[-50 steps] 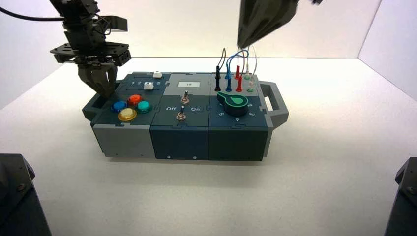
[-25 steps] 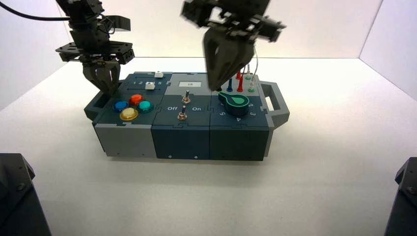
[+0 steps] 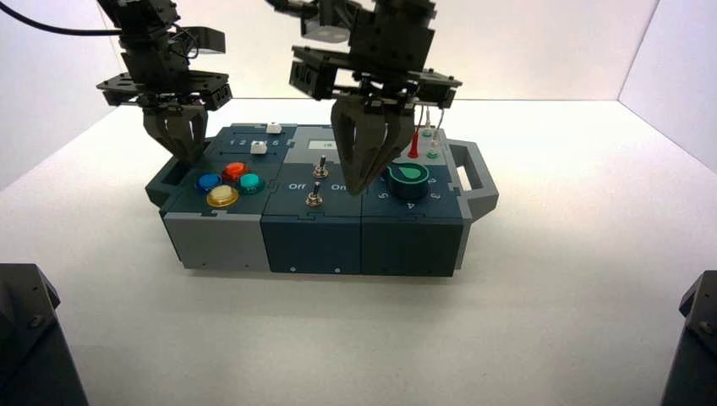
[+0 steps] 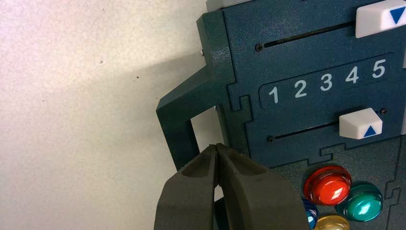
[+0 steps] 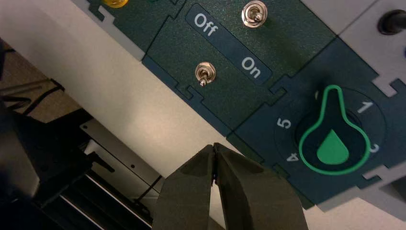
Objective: Flip the bottom switch off with the right gripper.
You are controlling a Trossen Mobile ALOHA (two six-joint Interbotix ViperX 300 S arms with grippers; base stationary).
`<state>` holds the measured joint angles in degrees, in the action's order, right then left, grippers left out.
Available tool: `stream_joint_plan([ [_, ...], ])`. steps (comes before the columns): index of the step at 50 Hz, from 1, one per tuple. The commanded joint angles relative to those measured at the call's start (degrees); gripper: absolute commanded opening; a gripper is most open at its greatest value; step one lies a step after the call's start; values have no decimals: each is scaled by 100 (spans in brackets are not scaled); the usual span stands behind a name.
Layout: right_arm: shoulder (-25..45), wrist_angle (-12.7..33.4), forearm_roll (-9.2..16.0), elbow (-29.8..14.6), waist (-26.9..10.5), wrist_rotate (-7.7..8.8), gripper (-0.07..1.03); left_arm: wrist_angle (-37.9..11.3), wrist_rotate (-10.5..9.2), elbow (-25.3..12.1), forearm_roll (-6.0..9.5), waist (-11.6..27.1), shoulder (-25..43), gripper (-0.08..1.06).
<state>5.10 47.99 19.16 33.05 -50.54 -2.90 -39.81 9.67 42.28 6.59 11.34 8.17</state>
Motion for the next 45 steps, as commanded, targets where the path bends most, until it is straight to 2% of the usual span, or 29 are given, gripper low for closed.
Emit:
stream_joint_plan([
  [1, 35, 18, 35, -229, -53, 18, -2, 35, 141, 18, -35, -9, 114, -3],
  [19, 404, 114, 35, -598, -62, 26, -2, 18, 193, 9, -26, -9, 193, -3],
  [45, 765, 114, 9, -844, -62, 79, -2, 18, 220, 0, -26, -9, 193, -3],
])
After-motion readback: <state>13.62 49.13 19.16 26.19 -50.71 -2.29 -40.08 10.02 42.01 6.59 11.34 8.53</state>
